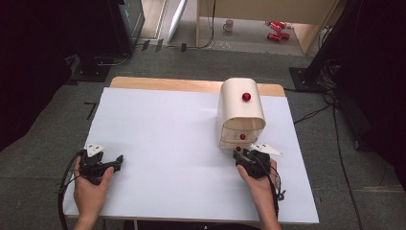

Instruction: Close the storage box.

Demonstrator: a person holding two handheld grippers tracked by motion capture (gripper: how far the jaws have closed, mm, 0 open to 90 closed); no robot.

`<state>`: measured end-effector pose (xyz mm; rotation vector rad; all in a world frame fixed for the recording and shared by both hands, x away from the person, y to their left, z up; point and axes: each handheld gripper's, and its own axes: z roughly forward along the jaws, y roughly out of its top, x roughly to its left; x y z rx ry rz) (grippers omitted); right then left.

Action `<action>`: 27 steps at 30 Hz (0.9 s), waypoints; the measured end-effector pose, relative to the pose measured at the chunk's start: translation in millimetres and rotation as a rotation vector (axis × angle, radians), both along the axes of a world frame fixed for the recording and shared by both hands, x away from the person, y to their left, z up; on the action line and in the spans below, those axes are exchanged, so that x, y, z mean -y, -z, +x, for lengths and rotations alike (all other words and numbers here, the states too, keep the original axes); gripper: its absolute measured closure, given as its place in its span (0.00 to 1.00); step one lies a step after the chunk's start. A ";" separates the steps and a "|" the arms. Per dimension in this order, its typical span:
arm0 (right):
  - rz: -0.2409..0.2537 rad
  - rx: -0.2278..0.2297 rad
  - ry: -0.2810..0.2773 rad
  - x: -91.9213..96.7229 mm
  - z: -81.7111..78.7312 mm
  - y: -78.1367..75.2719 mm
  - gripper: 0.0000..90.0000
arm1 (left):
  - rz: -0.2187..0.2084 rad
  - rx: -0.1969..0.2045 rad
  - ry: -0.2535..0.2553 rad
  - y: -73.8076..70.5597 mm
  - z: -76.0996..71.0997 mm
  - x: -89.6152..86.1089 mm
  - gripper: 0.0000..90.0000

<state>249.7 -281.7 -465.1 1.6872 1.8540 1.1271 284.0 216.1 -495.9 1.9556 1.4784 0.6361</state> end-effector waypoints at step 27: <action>-0.149 -0.089 0.068 103.5 -61.6 25.9 0.00 | 0.000 0.001 -0.001 0.0 -0.2 0.2 0.17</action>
